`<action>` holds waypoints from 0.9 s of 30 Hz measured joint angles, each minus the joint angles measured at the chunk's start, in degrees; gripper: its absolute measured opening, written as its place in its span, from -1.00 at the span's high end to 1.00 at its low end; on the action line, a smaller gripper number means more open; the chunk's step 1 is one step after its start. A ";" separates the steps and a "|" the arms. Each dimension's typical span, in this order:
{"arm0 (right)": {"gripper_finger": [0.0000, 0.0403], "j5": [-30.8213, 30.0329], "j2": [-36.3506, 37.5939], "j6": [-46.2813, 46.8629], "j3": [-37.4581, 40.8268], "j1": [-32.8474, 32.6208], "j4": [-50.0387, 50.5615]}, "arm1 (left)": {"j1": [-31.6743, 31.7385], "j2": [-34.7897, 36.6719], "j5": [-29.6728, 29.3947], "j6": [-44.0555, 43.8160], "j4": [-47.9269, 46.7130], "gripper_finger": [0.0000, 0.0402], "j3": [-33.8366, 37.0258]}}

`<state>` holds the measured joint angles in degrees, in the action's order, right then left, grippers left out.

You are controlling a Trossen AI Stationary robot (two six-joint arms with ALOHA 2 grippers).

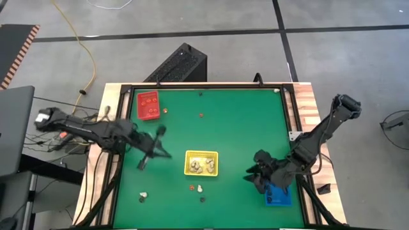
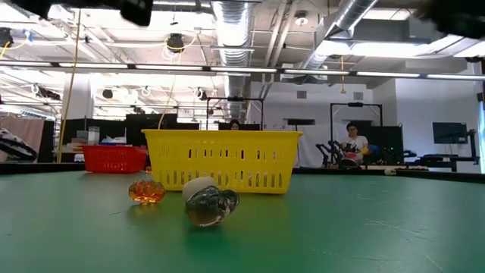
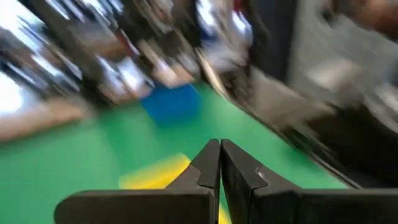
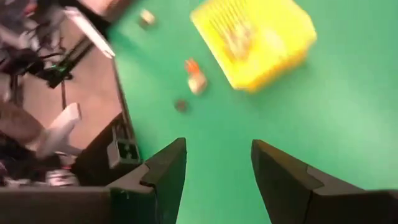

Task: Sort Halloween decoration
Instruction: Put the white skull toy into the yellow bin

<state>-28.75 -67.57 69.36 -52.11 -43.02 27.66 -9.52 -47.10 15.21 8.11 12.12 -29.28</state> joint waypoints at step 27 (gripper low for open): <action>-0.05 0.54 -15.34 -42.93 -0.43 17.40 -9.68 | -38.65 -24.26 -30.98 -39.17 -6.12 0.89 -0.71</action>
<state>-28.20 -82.91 26.43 -52.53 -25.62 17.98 -48.17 -71.36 -15.76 -31.06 6.01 -30.00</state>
